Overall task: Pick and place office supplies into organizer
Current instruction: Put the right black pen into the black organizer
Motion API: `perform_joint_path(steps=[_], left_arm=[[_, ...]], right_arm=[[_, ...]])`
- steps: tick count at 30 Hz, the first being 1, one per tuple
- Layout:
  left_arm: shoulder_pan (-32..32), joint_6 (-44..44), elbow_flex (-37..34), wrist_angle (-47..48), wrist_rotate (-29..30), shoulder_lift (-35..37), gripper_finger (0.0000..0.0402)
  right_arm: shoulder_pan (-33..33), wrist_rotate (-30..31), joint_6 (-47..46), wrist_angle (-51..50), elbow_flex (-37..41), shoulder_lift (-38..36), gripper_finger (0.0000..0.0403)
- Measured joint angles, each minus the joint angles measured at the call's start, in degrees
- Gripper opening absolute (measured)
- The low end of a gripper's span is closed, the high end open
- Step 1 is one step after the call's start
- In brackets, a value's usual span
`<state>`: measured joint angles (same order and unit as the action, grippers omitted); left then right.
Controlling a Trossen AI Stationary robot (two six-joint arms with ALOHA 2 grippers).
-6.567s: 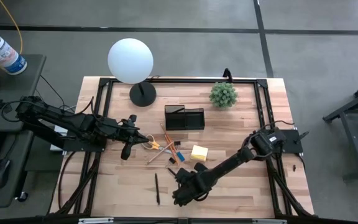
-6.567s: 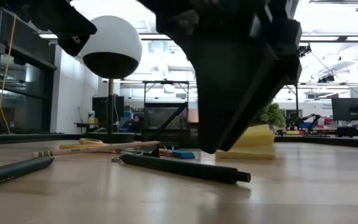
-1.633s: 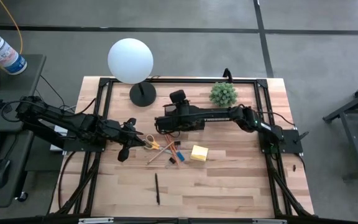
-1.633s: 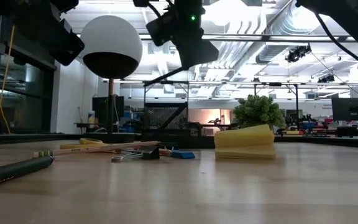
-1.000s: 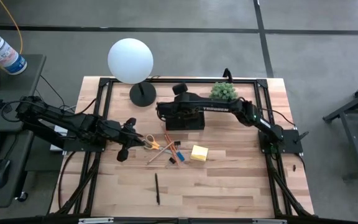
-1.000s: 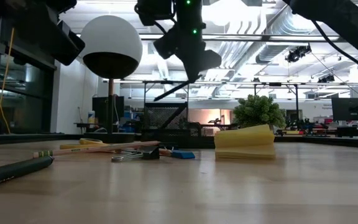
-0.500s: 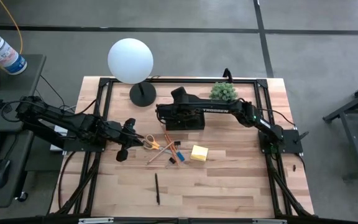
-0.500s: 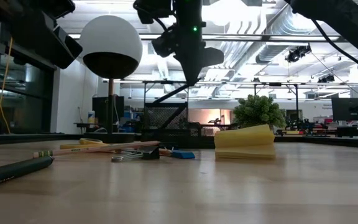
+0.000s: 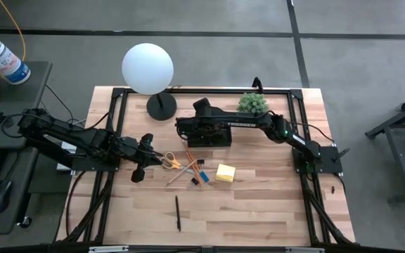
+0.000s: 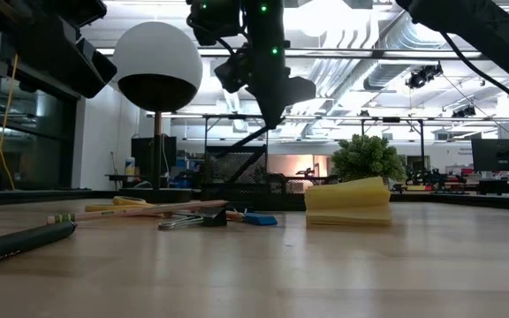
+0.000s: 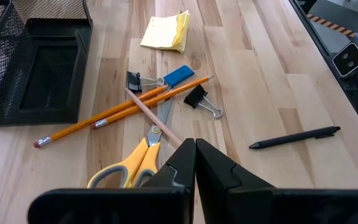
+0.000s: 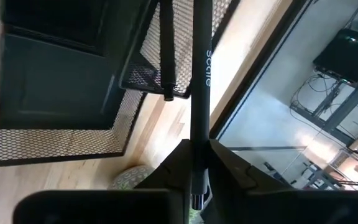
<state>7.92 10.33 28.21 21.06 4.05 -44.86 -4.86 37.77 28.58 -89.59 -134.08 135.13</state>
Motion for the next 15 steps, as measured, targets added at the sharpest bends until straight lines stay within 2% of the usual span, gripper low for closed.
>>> perform_joint_path(steps=[15], left_arm=[[-0.01,0.02,0.0,-0.07,0.0,0.0,0.0001]], right_arm=[[0.02,-0.89,-0.02,1.89,0.0,-0.02,0.0078]])
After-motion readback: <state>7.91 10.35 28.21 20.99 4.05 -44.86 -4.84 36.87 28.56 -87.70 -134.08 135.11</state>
